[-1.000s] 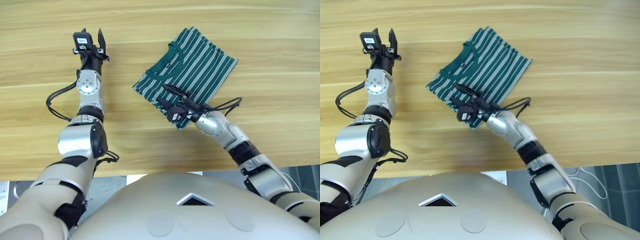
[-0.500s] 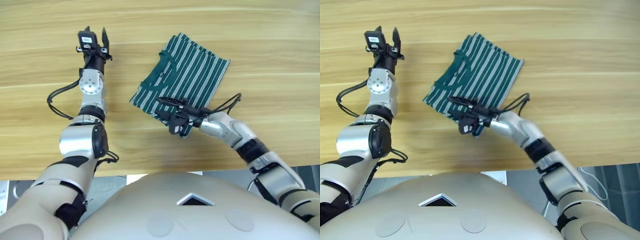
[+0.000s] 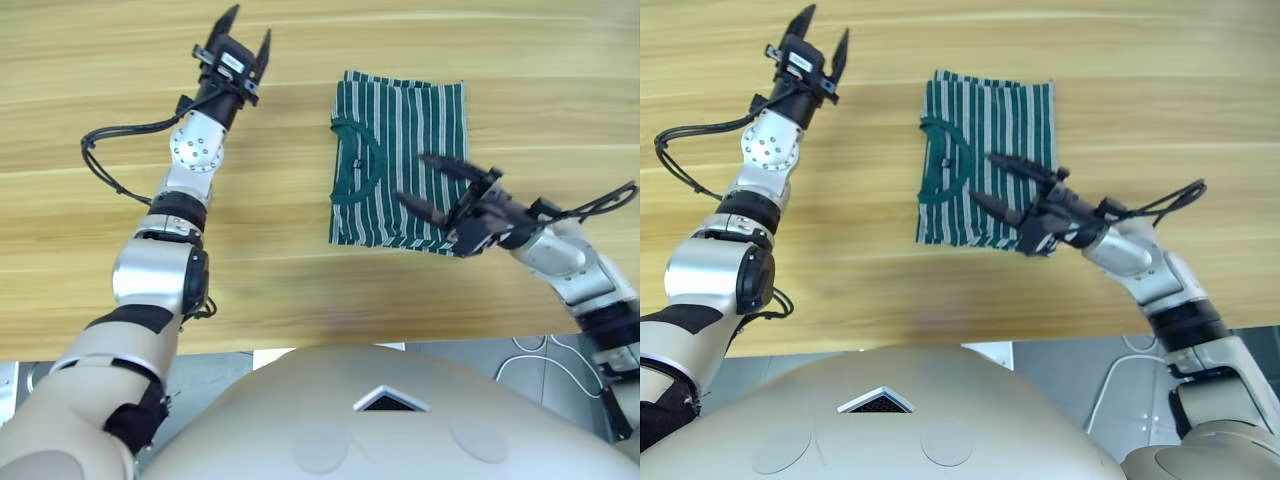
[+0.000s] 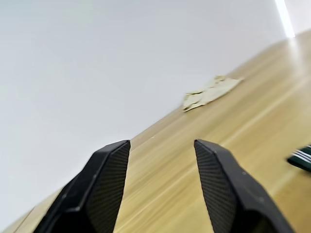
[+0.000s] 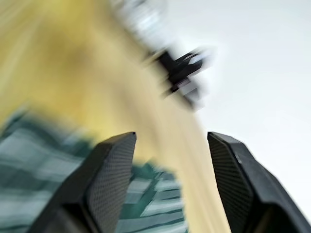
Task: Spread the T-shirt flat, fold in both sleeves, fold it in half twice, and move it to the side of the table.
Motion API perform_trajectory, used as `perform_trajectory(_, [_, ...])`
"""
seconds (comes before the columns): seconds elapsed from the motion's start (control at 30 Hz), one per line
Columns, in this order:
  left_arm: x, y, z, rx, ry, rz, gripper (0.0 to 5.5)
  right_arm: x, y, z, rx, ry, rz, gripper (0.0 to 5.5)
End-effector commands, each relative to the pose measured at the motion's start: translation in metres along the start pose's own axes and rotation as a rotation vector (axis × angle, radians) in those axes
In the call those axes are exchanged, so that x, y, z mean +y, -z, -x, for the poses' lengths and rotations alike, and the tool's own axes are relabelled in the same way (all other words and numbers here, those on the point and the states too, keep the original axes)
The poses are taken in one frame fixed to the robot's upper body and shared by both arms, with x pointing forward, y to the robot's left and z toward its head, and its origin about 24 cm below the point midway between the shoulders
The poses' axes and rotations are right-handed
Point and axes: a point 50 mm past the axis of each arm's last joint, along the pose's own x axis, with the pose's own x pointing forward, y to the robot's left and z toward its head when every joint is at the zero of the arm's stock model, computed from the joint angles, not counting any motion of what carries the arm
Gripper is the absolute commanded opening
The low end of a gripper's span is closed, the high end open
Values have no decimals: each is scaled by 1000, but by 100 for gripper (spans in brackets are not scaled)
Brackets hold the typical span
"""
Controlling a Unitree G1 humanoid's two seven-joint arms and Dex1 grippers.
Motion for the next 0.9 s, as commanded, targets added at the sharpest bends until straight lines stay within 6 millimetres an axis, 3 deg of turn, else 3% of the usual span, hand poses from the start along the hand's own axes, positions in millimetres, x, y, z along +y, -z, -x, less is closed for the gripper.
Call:
perform_trajectory(0.03, [-47,-31,-19,-194,387,-283,244,-45,21,-18,16,406,-140,270])
perform_trajectory(0.13, [-97,-27,5,-275,766,-402,244,-64,40,-17,118,589,-123,270])
perform_trajectory(0.23, [-113,-13,26,-254,945,-459,244,-72,48,-14,181,652,-101,270])
perform_trajectory(0.33, [-109,3,38,-170,976,-471,244,-69,57,-15,253,625,-58,270])
perform_trajectory(0.47, [-89,30,68,-57,966,-503,244,-56,63,-17,316,510,1,270])
perform_trajectory(0.67, [-66,24,118,-136,843,-419,244,-5,74,-2,416,138,106,270])
perform_trajectory(0.77, [-65,11,117,-177,774,-390,244,-5,75,-2,415,125,134,270])
perform_trajectory(0.9, [-56,-6,99,-229,637,-393,244,-12,75,-5,410,139,183,270])
